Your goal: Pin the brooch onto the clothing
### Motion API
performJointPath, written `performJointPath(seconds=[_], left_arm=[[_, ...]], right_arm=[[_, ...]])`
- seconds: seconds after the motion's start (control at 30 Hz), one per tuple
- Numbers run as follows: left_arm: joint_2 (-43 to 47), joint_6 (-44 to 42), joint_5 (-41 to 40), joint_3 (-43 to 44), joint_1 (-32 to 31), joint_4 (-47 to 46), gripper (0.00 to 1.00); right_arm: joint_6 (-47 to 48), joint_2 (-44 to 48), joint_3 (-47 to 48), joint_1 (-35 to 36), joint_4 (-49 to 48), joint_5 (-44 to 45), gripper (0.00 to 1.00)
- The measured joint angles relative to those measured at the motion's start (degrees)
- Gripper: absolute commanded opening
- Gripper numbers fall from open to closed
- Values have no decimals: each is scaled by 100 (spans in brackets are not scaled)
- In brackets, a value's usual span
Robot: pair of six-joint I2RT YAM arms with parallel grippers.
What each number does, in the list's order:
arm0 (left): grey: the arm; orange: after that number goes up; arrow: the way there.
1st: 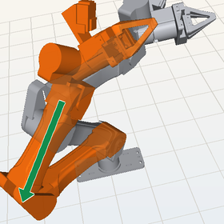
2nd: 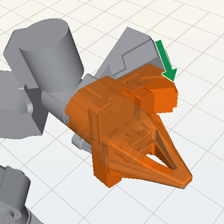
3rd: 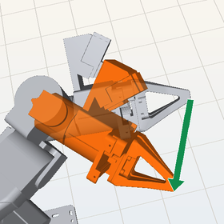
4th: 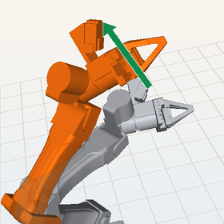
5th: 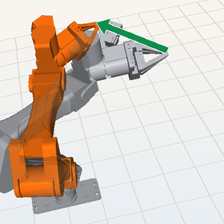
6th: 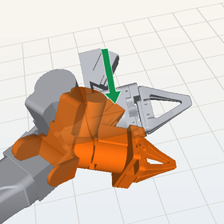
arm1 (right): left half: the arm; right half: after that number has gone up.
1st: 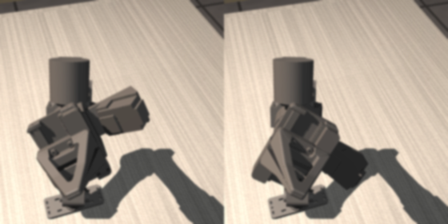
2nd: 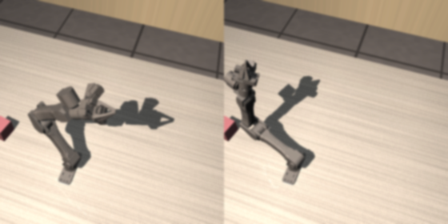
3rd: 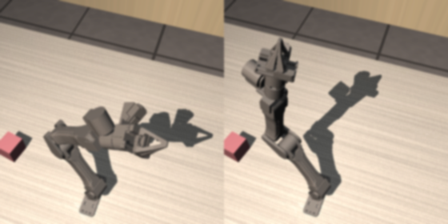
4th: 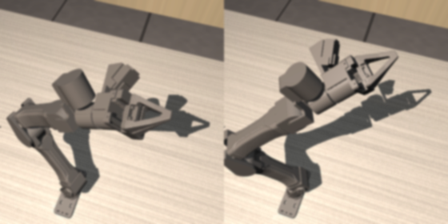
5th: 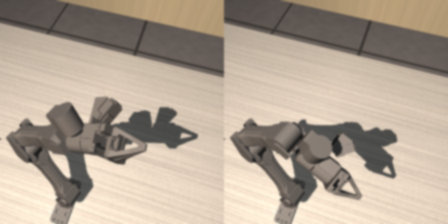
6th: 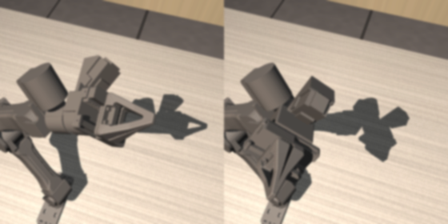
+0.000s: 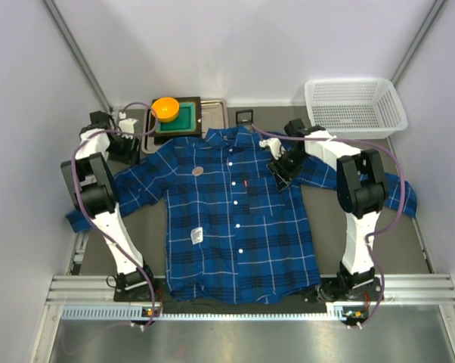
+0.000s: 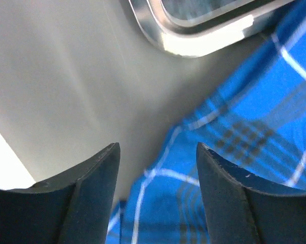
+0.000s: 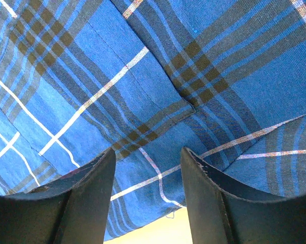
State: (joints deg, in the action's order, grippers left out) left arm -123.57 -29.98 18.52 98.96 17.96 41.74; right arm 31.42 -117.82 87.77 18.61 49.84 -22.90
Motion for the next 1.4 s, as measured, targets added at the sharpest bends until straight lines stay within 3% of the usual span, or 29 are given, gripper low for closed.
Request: performJointPath(seconds=[0.2,0.33,0.43,0.67,1.03,1.1,1.2,1.23,1.33,1.4], left_arm=[[1320,-485,39,-739,404,616,73],[2472,-1333,-26,-1300,839,1204,72],[2826,-2002,-155,-1823,1115,1526,72],[2492,-3405,-791,-2822,1403,1740,72],[1965,-4312,-1250,-3034,1486,1167,64],[1958,-4382,-1279,-3145,1486,1119,59],[2024,-4426,-1366,-3285,1484,940,40],[2044,-4387,-1392,-3318,1491,909,26],[2140,-4201,-1427,-3447,1523,914,0],[2227,-4006,-1429,-3547,1567,955,0]], right_arm=[[-94,0,0,-2,-13,-15,55],[-133,0,0,-2,-15,-44,56],[-151,2,0,-2,-15,-70,56],[-153,2,0,-2,-11,-96,56],[-146,9,17,-2,59,-118,56],[-144,9,42,-2,76,-116,56],[-144,13,55,-2,76,-116,56],[-144,13,55,-2,83,-116,56],[-144,13,57,-2,83,-116,56],[-144,13,57,-2,83,-114,56]])
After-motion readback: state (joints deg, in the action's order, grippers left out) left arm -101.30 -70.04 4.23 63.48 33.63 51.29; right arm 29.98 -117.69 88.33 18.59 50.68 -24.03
